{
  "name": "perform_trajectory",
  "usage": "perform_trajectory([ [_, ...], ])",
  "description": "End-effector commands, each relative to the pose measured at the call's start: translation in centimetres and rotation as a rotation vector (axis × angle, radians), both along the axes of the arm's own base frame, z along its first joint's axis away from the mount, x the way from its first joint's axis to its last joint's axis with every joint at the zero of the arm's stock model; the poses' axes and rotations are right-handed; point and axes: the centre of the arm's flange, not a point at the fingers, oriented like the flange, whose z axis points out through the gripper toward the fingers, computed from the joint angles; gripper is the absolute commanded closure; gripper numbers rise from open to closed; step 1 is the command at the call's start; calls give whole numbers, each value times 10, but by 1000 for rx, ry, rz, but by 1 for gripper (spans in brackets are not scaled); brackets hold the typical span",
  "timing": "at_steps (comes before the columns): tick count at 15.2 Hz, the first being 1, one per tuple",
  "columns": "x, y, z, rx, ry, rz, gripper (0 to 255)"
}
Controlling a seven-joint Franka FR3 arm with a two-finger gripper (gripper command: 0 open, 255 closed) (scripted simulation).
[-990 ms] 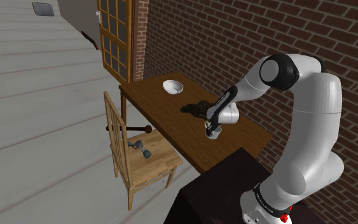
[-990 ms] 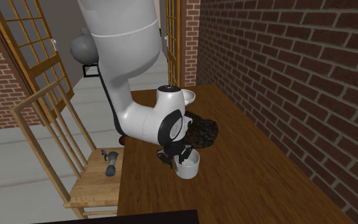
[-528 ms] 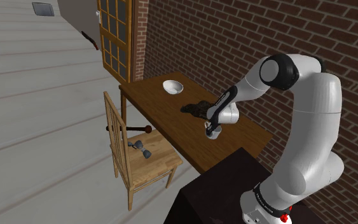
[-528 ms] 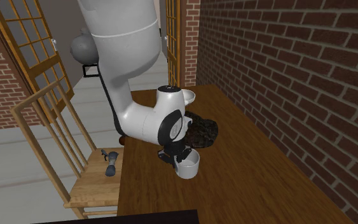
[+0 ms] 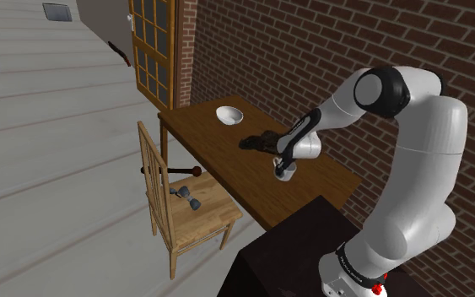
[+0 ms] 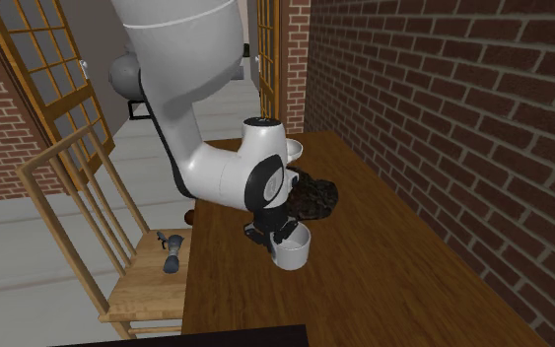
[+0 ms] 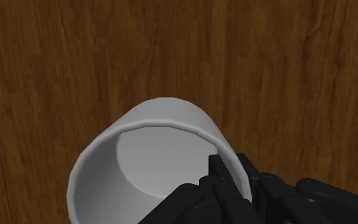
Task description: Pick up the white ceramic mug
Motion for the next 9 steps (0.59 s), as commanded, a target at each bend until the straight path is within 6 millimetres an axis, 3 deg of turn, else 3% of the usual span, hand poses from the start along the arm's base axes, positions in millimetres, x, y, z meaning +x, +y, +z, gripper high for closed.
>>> perform_trajectory([
  [1,1,0,11,-1,-2,0,255],
  [9,1,0,49,-1,-2,0,255],
])
